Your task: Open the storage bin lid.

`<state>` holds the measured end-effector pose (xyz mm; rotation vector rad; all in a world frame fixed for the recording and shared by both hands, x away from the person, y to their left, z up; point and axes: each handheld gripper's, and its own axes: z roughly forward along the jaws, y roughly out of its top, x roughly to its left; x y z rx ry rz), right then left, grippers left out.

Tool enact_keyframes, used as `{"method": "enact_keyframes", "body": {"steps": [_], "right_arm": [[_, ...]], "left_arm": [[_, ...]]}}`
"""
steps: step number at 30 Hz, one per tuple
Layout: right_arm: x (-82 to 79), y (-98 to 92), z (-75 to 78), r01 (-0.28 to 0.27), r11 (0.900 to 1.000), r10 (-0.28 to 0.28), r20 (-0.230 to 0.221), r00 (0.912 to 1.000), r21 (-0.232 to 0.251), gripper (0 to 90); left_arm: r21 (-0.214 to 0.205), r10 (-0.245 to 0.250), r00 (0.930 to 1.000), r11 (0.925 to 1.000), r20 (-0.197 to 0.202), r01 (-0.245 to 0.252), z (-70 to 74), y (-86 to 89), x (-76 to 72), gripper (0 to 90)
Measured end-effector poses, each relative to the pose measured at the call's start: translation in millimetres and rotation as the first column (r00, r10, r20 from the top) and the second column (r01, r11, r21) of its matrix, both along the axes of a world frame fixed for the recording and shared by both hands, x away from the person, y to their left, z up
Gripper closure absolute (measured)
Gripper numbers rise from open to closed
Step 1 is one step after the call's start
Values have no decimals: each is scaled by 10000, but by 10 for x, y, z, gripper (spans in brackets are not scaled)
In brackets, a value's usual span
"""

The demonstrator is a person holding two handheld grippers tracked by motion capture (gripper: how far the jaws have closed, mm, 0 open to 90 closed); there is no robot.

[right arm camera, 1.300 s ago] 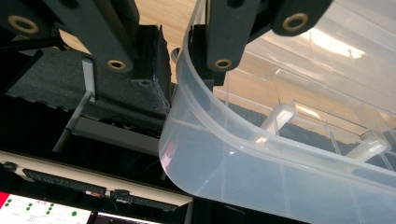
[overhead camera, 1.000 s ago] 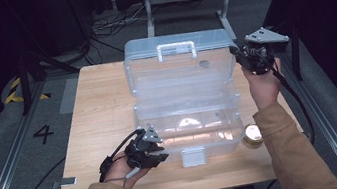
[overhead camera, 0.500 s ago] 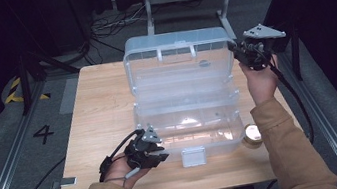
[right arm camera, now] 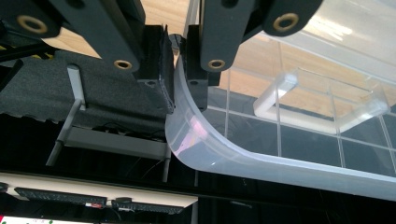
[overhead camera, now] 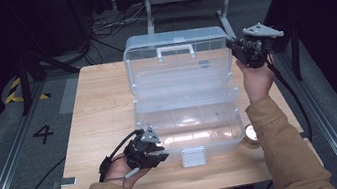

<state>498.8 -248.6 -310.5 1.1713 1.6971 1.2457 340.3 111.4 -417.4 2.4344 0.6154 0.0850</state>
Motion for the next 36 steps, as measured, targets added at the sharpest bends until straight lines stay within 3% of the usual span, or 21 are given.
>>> {"method": "enact_keyframes", "body": {"steps": [22,36], "right_arm": [[249,-14,-89,121,9981,-99,-362,9993,599,841],[472,-37,-151,59,9963,23,-958,9954,857,841]], "left_arm": [[-337,154,9998,9993,-131,-158,-11,16,-3,708],[-400,179,9997,9990,-160,-185,-12,20,-2,708]]}}
